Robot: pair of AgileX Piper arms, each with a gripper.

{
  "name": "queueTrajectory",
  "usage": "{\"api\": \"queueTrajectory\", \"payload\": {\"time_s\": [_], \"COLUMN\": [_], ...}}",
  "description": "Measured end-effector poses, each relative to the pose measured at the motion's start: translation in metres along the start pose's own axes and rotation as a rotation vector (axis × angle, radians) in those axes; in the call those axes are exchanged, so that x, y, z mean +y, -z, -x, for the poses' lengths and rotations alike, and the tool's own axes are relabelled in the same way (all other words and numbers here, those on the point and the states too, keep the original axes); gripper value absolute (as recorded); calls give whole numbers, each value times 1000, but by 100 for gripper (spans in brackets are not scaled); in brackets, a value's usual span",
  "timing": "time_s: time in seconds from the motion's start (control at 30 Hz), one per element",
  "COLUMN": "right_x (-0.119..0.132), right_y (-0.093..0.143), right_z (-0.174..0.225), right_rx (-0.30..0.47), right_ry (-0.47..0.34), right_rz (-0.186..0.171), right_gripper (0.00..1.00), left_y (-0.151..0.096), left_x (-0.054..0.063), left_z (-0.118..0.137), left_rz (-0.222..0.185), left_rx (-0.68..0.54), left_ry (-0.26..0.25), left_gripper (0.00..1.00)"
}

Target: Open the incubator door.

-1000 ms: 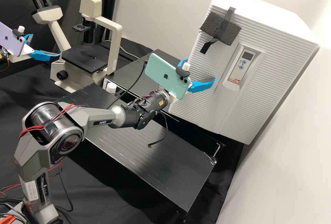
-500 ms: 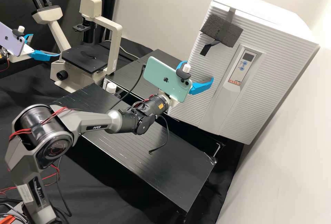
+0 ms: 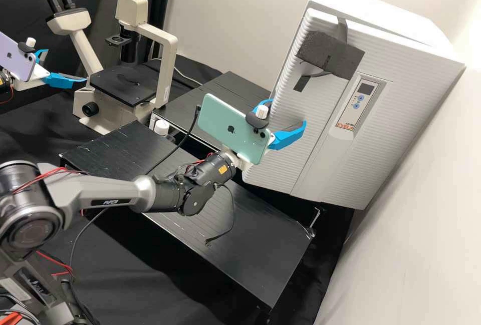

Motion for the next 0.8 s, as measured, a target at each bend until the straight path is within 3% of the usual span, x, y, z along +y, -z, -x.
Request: {"api": "queueTrajectory", "payload": {"time_s": [0.03,0.5,0.6,0.63,0.8], "right_x": [1,16,18,20,28], "right_y": [0,0,0,-1,-2], "right_z": [3,37,41,43,52], "right_rx": [-3,-118,-142,-158,-224], "right_ry": [-4,-130,-154,-169,-237], "right_rz": [-1,-5,14,39,86], "right_gripper": [100,100,100,100,100], "left_y": [0,0,0,0,0], "left_x": [0,0,0,0,0], "left_z": [0,0,0,0,0], "left_rz": [0,0,0,0,0], "left_rx": [0,0,0,0,0], "left_ry": [0,0,0,0,0], "left_gripper": [100,100,100,100,100]}}
